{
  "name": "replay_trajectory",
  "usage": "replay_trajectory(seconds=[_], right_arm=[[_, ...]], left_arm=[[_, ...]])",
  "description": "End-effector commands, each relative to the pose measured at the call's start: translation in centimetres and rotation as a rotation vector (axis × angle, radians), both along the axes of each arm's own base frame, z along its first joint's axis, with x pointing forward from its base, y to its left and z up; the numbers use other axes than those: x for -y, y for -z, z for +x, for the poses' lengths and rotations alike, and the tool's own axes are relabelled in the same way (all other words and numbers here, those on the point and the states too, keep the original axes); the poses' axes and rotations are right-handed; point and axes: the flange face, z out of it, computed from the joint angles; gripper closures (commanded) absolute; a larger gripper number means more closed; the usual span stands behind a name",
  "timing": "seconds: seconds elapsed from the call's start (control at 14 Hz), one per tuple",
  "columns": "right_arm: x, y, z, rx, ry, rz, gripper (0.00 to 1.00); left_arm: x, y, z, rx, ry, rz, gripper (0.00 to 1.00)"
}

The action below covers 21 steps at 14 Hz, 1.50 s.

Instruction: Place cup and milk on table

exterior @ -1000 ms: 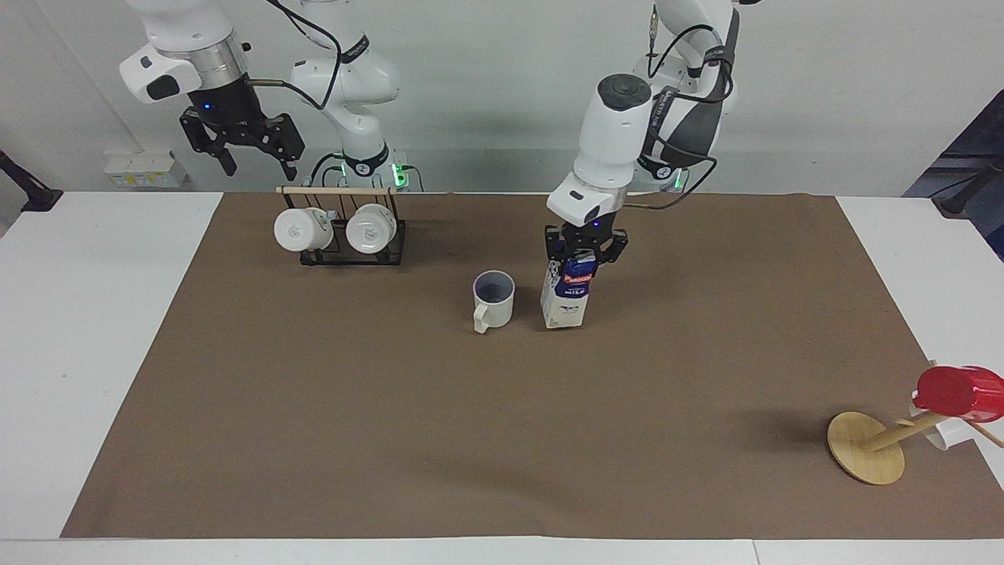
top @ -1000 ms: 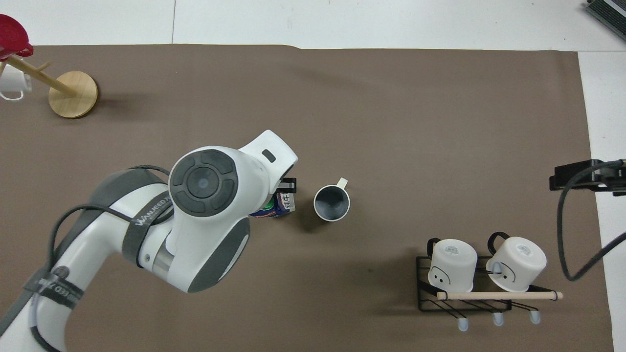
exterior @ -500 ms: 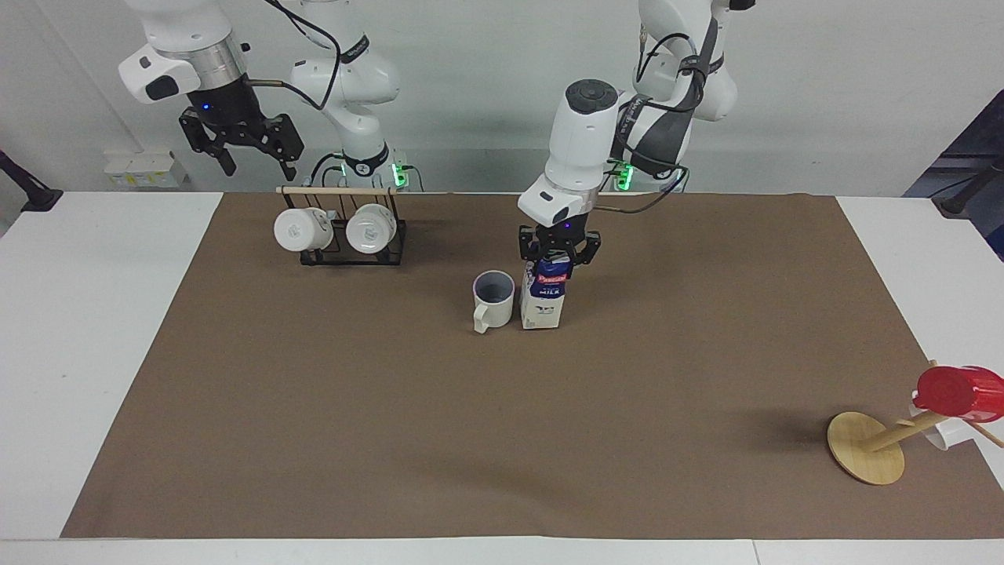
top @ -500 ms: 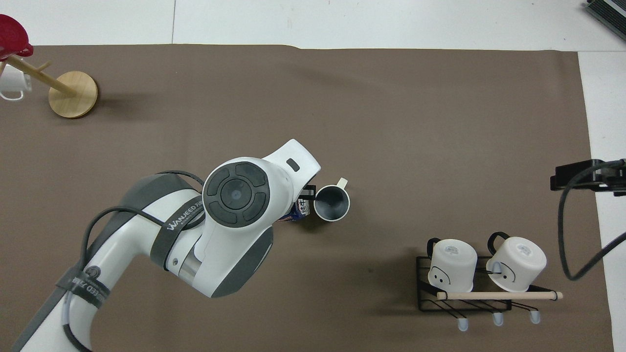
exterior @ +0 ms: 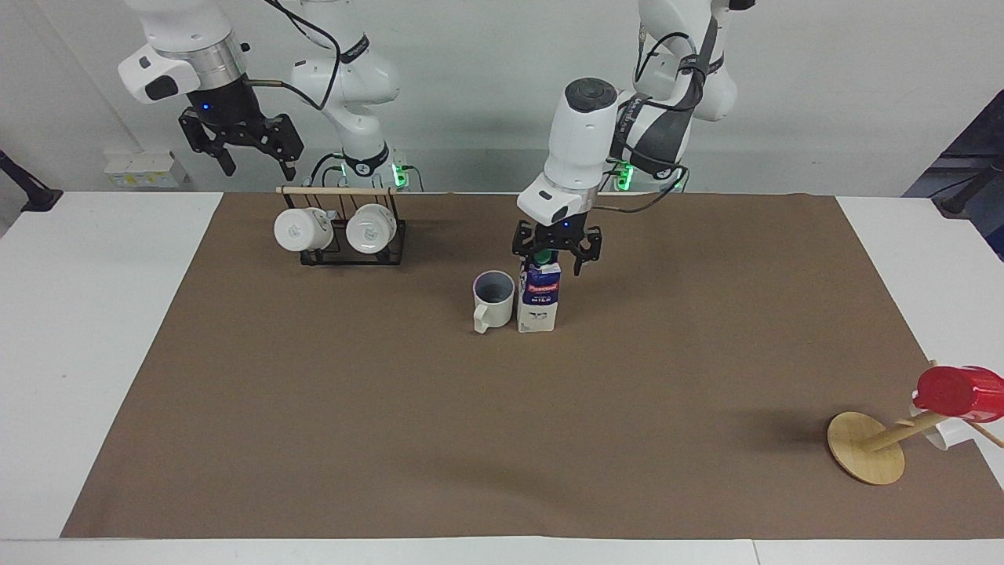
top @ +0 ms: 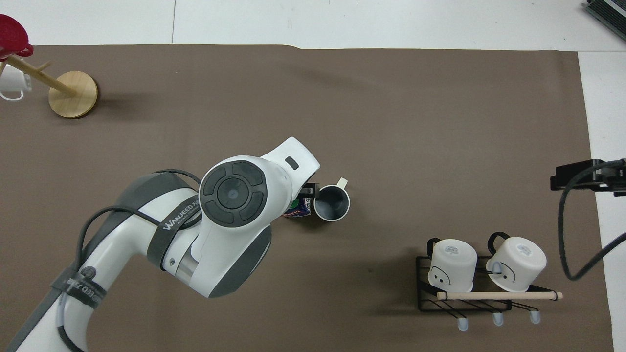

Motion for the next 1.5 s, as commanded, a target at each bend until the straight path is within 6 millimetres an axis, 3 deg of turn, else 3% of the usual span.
replay_trajectory(seconds=[0.0,0.21,0.5,0.71,1.0,1.21,1.43], right_arm=[[0.5,0.0,-0.5,-0.010,-0.021,0.008,0.00],[0.5,0.0,-0.5,-0.010,-0.019,0.008,0.00],[0.5,0.0,-0.5,-0.010,-0.019,0.008,0.00],[0.5,0.0,-0.5,-0.010,-0.019,0.008,0.00],[0.4,0.0,-0.5,-0.010,-0.020,0.009,0.00],[0.1,0.0,-0.6,-0.011,-0.023,0.041,0.00],[0.1,0.2,-1.0,-0.064,-0.023,0.034,0.00]], left_arm=[[-2.7,-5.2,-0.6,0.024,-0.025,-0.038,0.00],[-7.7,-8.8,-0.6,0.000,-0.067,-0.024,0.00],[-13.9,-9.3,1.7,-0.019,-0.026,0.017,0.00],[-21.2,-11.6,3.4,0.005,0.019,0.036,0.00],[-29.6,-17.8,4.7,-0.011,0.082,0.072,0.00],[-32.4,-19.9,5.5,-0.026,0.049,0.078,0.00],[-32.3,-21.8,6.4,-0.079,0.044,0.089,0.00]])
